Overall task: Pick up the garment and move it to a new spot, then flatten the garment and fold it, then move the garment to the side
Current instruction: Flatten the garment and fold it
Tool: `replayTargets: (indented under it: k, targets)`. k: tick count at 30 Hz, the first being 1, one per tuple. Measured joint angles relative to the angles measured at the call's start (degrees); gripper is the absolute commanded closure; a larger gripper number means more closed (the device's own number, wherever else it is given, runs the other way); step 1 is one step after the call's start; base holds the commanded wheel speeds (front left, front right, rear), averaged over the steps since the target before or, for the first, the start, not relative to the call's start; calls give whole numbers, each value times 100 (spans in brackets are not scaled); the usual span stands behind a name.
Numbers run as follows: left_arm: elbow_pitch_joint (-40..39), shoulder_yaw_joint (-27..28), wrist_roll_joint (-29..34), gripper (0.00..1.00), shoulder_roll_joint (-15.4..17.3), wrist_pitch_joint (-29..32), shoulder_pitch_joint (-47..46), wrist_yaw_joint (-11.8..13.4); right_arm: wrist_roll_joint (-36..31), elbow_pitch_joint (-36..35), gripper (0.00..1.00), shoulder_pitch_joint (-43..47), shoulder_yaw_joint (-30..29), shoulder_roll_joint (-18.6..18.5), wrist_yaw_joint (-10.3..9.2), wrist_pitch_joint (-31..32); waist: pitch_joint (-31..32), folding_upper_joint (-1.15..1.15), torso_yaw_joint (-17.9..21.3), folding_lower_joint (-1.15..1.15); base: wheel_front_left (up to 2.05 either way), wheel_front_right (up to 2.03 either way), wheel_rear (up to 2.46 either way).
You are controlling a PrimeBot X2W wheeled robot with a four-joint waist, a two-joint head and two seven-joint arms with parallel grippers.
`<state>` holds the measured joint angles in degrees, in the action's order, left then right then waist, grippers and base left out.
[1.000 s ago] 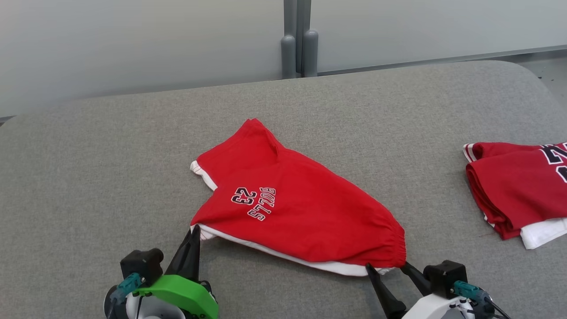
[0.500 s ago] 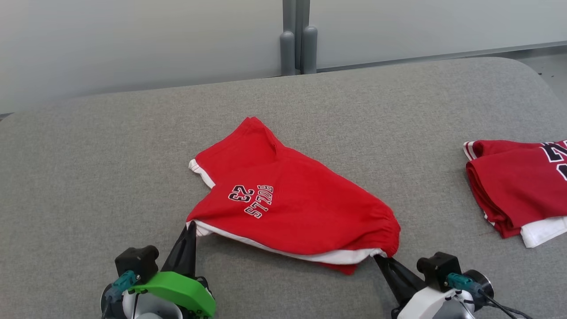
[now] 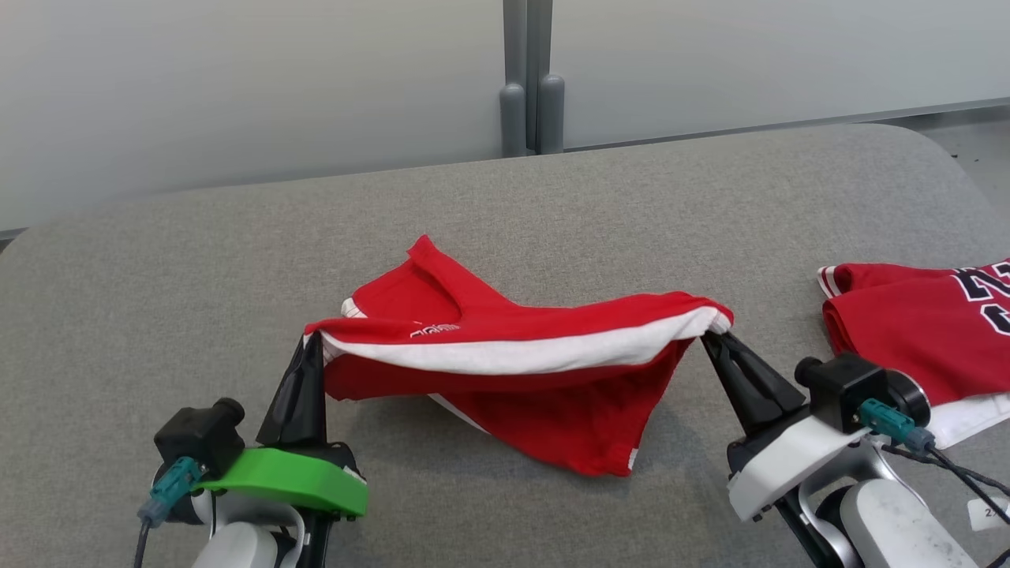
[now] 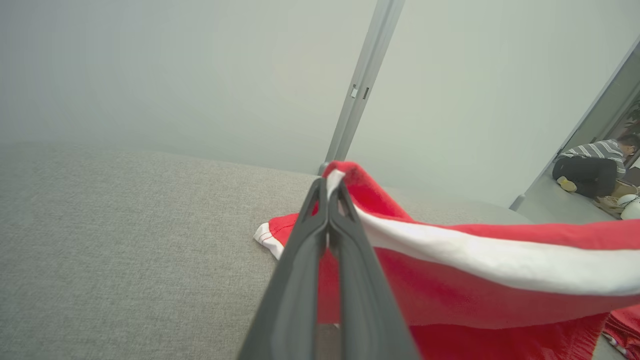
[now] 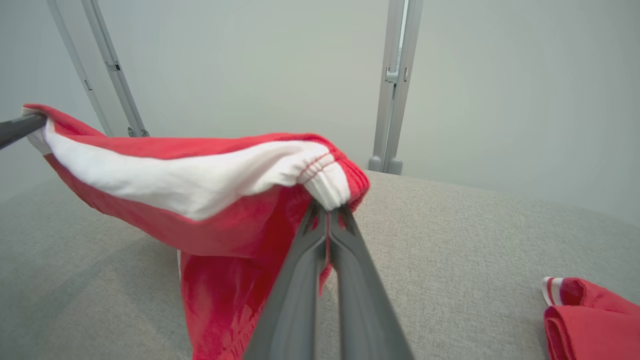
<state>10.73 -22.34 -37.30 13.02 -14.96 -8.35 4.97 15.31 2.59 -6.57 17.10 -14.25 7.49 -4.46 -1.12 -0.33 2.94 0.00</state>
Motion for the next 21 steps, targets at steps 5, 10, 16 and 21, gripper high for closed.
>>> replayTargets:
  k: [5,10,16,21]
  targets:
    - [-633,97,136,100,14,-8,1,1,97,-441,100,-159,-85,-153,0,172,119,0,-54,0,0,0,0]
    - [-1330,191,235,100,115,-8,-4,77,270,-1043,100,-226,-269,-290,0,348,184,0,-111,0,0,0,0]
    - [-2334,436,319,100,425,120,-66,247,481,-1833,100,-233,-646,-427,0,622,227,0,-118,0,0,0,0]
    - [-2998,584,421,100,650,314,-180,343,582,-2302,100,-233,-856,-445,0,801,213,0,-96,0,0,0,0]
